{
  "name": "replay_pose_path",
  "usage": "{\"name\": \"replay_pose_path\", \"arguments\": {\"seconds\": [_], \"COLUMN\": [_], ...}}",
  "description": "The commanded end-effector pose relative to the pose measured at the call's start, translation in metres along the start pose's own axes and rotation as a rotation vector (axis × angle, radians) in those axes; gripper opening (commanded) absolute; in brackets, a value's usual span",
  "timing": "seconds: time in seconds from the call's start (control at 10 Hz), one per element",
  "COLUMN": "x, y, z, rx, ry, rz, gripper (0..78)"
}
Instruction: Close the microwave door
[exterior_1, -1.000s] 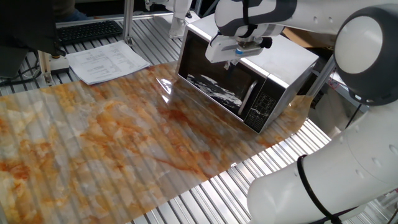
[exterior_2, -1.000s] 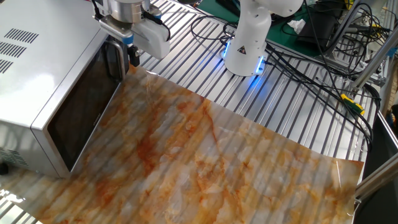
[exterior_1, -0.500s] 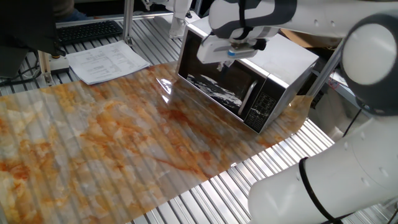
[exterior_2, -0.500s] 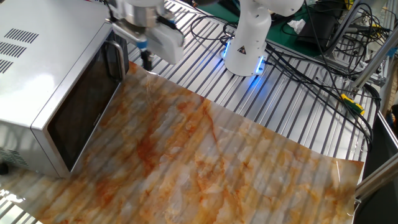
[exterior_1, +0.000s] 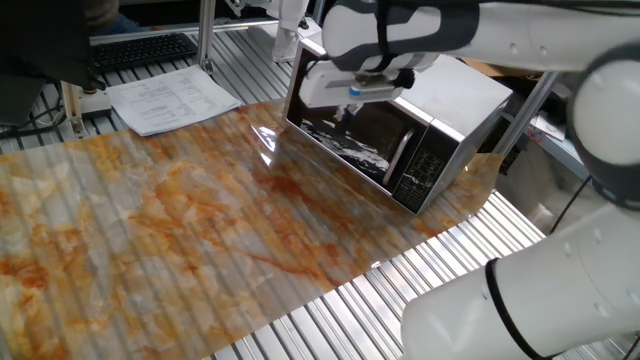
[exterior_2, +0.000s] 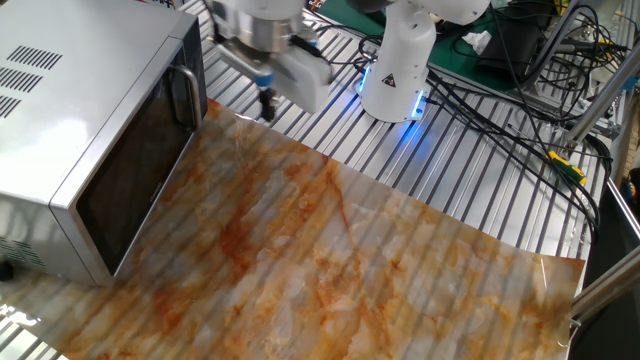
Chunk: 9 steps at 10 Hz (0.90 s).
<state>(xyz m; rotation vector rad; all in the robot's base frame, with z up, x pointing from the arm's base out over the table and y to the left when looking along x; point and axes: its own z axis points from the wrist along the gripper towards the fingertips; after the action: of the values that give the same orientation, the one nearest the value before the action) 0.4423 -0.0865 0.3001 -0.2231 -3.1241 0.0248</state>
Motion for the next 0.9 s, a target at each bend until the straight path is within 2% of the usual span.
{"name": "replay_pose_path", "arguments": {"seconds": [0.1,0.9], "x": [0.0405,0.0362], "y": [0.0737,0.0736], "z": [-0.0142,-0.0184], "rx": [-0.056,-0.060], "ry": [-0.012,-0.010], "rz": [0.061,0.049], "gripper": [0.0,0.0]}}
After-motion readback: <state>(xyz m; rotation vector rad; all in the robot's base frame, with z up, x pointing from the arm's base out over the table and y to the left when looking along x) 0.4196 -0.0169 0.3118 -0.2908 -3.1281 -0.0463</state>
